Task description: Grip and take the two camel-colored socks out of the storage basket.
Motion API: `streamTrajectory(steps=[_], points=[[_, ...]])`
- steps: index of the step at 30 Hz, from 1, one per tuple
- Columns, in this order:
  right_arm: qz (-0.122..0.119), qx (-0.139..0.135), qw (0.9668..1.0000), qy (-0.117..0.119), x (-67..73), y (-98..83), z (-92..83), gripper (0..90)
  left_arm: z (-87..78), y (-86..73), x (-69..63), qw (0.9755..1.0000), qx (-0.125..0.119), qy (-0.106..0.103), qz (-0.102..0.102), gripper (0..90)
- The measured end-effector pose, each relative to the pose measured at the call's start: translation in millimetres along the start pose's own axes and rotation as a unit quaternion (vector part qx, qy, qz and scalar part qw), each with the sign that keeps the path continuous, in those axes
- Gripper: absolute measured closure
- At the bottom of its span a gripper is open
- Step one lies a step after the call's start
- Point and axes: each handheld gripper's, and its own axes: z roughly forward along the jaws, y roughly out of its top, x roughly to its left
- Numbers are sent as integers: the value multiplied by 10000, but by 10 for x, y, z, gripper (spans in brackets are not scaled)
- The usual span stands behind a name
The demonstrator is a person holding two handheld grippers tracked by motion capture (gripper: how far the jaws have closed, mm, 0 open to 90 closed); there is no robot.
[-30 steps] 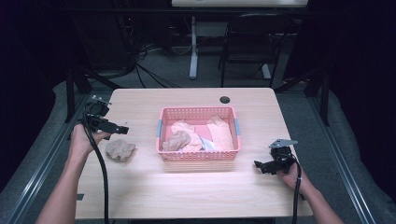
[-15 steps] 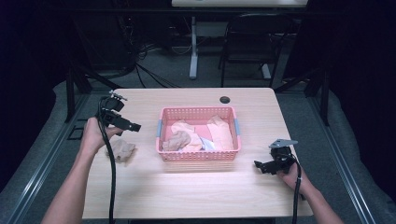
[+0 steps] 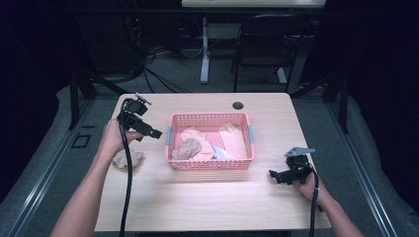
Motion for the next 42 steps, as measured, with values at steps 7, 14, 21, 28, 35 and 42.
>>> streamTrajectory(steps=[7, 14, 21, 28, 35, 42], points=[[-1, 0, 10000, 1, 0, 0, 0, 0, 95, 129, -122, 9997, 104, -55, 229, 0], [-7, 2, 10000, 8, -1, -1, -1, 0, 188, 215, -229, 9989, 202, -87, 404, 1], [-6, 0, 10000, 12, -2, -1, -1, 0, 283, 281, -344, 9973, 239, -286, 633, 3], [-8, 1, 10000, 10, -2, -1, -1, 0, 437, 341, -466, 9948, 363, -416, 855, 9], [-7, 0, 10000, 14, -1, -2, -2, 0, 671, 329, -535, 9936, 555, -447, 880, 31], [-6, -3, 10000, 17, -1, -2, -1, 0, 843, 324, -604, 9912, 719, -488, 997, 92]])
